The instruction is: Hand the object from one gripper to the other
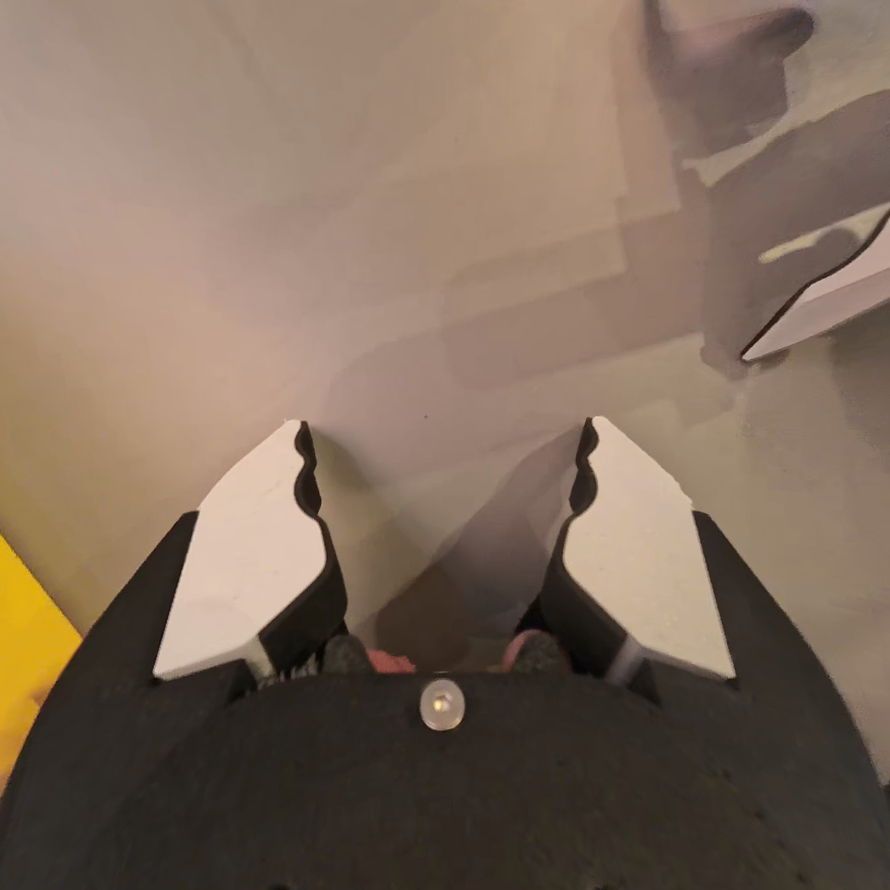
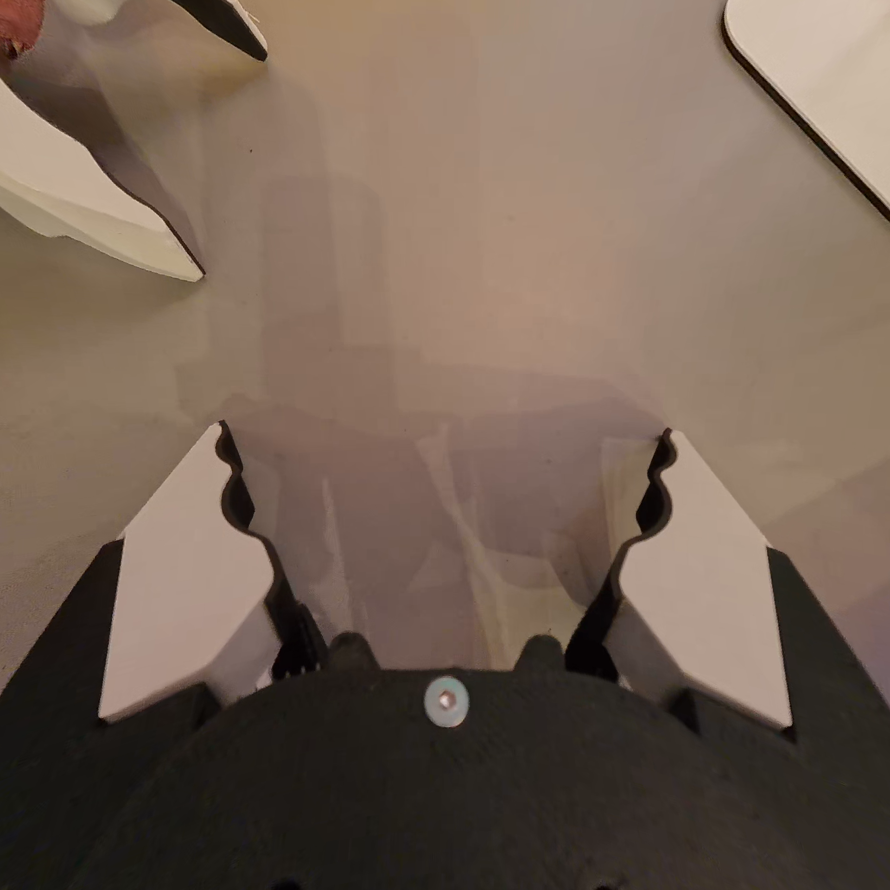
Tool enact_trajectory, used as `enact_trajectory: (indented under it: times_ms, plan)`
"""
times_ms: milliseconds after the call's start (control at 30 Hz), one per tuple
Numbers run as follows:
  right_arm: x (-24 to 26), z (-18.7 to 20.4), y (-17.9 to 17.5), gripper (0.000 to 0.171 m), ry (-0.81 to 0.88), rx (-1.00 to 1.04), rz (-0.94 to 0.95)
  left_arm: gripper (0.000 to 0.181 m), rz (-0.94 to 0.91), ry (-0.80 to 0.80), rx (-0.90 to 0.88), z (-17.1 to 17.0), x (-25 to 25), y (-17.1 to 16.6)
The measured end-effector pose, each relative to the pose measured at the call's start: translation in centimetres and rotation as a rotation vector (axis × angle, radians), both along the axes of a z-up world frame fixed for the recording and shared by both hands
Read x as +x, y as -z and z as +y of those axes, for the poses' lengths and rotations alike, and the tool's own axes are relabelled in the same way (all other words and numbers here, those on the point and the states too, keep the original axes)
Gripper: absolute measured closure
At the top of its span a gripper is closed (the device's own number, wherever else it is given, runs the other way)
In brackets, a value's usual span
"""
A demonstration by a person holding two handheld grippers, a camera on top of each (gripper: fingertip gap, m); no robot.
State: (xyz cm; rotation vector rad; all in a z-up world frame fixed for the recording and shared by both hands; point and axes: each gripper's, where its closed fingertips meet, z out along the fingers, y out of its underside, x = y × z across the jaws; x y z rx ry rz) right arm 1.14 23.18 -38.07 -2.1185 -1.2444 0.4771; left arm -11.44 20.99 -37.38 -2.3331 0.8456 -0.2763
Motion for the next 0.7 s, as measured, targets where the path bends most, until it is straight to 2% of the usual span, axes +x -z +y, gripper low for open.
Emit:
enact_trajectory:
  times_ms: [67,200,333,400,533,633,700]
  plan:
    - [0.0,0.0,0.0,0.012,0.0,0.0,0.0,0.083,-0.007,0.013,0.017,-0.1,0.3,-0.1]
    - [0.0,0.0,0.0,0.012,0.0,0.0,0.0,0.081,-0.001,0.02,0.008,0.0,0.3,0.0]
    - [0.0,0.0,0.0,0.012,0.0,0.0,0.0,0.049,0.042,-0.045,0.047,0.4,-0.8,0.0]
    - [0.0,0.0,0.0,0.012,0.0,0.0,0.0,0.046,0.03,-0.026,0.004,-0.5,-0.5,0.3]
    - [0.0,0.0,0.0,0.012,0.0,0.0,0.0,0.059,-0.003,-0.027,0.013,-0.7,-0.6,0.2]
    - [0.0,0.0,0.0,0.012,0.0,0.0,0.0,0.092,-0.031,-0.1,0.019,-0.1,-0.7,-0.1]
    - [0.0,0.0,0.0,0.012,0.0,0.0,0.0,0.092,-0.028,-0.089,0.016,-0.1,-0.6,-0.1]
